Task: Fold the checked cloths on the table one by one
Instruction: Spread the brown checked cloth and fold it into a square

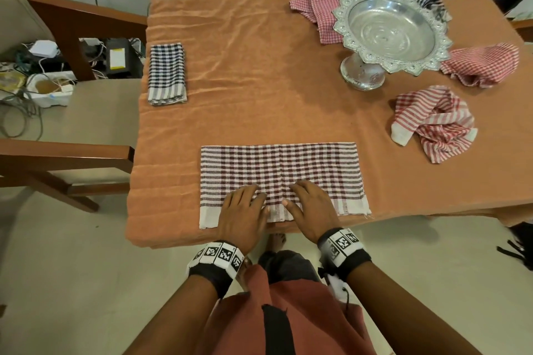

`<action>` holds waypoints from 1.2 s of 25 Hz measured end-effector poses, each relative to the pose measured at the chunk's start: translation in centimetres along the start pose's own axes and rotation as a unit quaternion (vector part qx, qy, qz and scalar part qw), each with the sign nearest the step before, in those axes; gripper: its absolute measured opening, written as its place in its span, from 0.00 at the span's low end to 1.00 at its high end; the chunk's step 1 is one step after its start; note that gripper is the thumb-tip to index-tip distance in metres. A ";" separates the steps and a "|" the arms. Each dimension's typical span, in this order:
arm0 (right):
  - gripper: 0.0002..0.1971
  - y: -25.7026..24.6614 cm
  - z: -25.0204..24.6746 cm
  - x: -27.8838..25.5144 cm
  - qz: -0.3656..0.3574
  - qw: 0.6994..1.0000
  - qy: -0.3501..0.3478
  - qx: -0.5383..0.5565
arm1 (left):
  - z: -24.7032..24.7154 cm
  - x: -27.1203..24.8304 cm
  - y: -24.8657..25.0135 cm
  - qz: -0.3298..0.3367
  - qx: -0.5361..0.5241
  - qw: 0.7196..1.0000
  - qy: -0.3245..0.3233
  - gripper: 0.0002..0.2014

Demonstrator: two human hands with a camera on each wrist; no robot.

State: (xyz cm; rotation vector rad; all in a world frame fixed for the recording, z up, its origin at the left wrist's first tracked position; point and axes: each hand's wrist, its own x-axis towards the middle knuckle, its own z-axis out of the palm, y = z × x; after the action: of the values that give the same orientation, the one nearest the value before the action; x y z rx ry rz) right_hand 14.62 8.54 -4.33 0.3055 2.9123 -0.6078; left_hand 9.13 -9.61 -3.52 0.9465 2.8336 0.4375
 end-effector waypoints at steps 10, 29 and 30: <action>0.36 -3.7 -2.5 9.0 -0.037 0.994 -0.079 0.071 | -0.6 9.9 0.7 -0.062 0.006 0.981 -0.182 0.43; 0.44 13.1 -3.8 8.5 0.135 0.979 -0.133 -0.079 | 2.2 9.0 -7.4 -0.213 0.013 0.966 -0.145 0.41; 0.43 12.8 -3.9 8.7 0.138 0.977 -0.138 -0.080 | 2.2 9.1 -7.2 -0.211 0.010 0.966 -0.151 0.41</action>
State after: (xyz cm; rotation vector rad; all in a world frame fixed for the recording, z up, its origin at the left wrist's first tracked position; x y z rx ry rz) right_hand 8.77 23.11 -7.27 0.5458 2.5700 -0.3380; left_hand -1.77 -9.14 -8.07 0.3508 2.6529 0.1934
